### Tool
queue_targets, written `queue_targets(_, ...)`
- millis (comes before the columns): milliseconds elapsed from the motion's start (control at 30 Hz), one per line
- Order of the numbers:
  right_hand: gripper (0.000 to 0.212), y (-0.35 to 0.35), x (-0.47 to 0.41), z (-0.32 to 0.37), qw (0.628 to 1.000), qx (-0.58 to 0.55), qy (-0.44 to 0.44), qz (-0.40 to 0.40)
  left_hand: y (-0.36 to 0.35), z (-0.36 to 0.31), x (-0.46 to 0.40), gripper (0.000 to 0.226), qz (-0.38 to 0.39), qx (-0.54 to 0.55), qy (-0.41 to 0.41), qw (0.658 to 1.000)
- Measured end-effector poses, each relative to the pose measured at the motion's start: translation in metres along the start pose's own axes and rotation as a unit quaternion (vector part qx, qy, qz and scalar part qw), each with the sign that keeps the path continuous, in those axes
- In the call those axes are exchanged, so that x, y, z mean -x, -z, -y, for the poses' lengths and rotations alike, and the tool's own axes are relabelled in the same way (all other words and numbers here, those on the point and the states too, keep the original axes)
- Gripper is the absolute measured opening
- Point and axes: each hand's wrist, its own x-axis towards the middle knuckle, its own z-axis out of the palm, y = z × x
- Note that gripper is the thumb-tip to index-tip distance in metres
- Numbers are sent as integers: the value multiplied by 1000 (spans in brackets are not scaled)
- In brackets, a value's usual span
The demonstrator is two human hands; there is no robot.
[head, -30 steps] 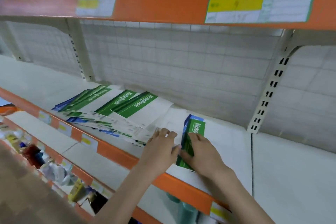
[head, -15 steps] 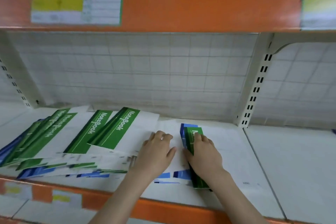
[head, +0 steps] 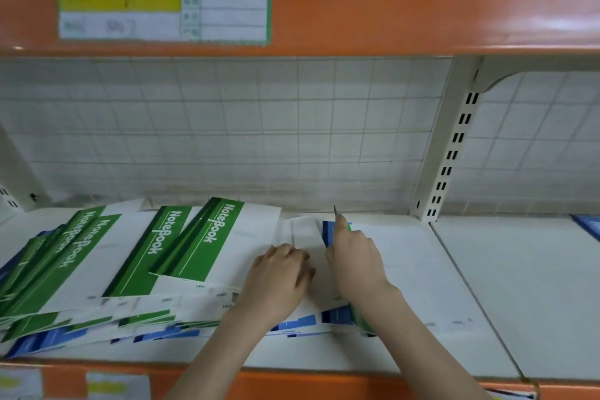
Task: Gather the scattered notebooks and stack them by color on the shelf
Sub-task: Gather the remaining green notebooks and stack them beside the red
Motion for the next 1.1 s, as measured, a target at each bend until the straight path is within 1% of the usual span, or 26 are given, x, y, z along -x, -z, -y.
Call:
queue_targets(33, 38, 4, 0, 6, 1000, -29, 9, 1, 1, 0, 0, 32, 6, 22, -4, 1000)
queue_targets(100, 38, 9, 1, 19, 996, -81, 34, 5, 6, -1, 0, 22, 27, 139, 10, 990)
queue_targets(167, 35, 12, 0, 30, 992, -111, 56, -4, 11, 0, 2, 24, 25, 283, 45, 958)
queue_targets(200, 33, 13, -1, 35, 989, -131, 63, -10, 13, 1, 3, 24, 18, 333, 66, 941)
queue_targets(333, 31, 13, -3, 56, 972, -218, 88, -25, 24, 2, 4, 31, -27, 484, 151, 861)
queue_targets(367, 32, 12, -3, 61, 968, -232, 95, -31, 28, 3, 4, 32, -40, 502, 174, 846)
queue_targets(433, 34, 8, -3, 70, 959, -261, 106, -37, 33, 9, 5, 30, -53, 520, 201, 828)
queue_targets(533, 32, 4, -2, 78, 945, -308, 106, -24, 38, 16, 13, 28, -53, 550, 238, 798)
queue_targets(600, 31, 1, 1, 81, 938, -324, 124, -11, 41, 21, 15, 25, -85, 568, 259, 777)
queue_targets(667, 34, -3, 5, 81, 932, -326, 161, 16, 43, 25, 17, 25, -96, 570, 263, 773)
queue_targets(733, 31, -7, 9, 80, 930, -293, 216, 58, 48, 30, 21, 31, -102, 569, 267, 771)
queue_targets(767, 35, -9, 10, 78, 929, -270, 239, 86, 50, 33, 23, 34, -110, 569, 272, 768)
queue_targets(800, 44, -10, 11, 76, 927, -250, 253, 120, 53, 36, 25, 34, -123, 566, 282, 764)
queue_targets(867, 72, -10, 13, 74, 922, -214, 268, 180, 56, 46, 25, 30, -141, 574, 315, 742)
queue_targets(933, 96, -11, 16, 75, 920, -174, 284, 205, 60, 56, 24, 30, -139, 590, 334, 722)
queue_targets(967, 103, -11, 18, 77, 921, -156, 291, 206, 62, 59, 23, 26, -138, 588, 334, 724)
queue_targets(1033, 108, -13, 20, 82, 925, -125, 300, 198, 65, 65, 21, 21, -136, 591, 322, 727)
queue_targets(1100, 98, -14, 19, 86, 929, -109, 306, 178, 69, 69, 18, 22, -139, 600, 316, 722)
